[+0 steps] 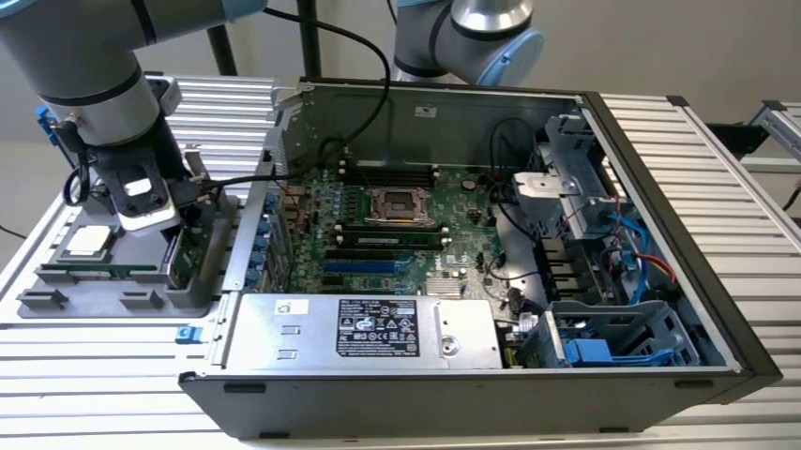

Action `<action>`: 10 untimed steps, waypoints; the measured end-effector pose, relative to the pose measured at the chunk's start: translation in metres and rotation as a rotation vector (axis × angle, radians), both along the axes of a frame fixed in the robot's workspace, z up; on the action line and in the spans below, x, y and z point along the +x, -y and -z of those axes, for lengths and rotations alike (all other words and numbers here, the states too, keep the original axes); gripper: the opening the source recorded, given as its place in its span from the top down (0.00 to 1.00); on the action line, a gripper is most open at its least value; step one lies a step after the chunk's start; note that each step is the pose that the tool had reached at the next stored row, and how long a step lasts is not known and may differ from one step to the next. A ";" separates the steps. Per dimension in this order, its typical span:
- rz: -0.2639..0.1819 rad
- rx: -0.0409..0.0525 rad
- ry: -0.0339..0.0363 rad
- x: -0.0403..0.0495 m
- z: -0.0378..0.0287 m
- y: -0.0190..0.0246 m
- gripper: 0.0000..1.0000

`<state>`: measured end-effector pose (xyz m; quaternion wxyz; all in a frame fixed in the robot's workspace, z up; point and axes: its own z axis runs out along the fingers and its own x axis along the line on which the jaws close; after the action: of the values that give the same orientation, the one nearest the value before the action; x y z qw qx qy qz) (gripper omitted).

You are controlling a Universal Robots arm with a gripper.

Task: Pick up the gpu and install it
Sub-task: 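Pick up the gpu and move the gpu toward the slot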

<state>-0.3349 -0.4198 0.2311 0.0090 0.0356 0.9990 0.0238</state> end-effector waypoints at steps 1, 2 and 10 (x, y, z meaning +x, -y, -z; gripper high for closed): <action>0.000 0.0000 0.0000 0.0000 0.0000 0.0000 1.00; 0.000 -0.0002 -0.0004 -0.0001 0.0000 0.0000 1.00; 0.000 -0.0001 -0.0001 0.0000 0.0003 0.0000 1.00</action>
<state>-0.3349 -0.4198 0.2308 0.0089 0.0356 0.9990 0.0238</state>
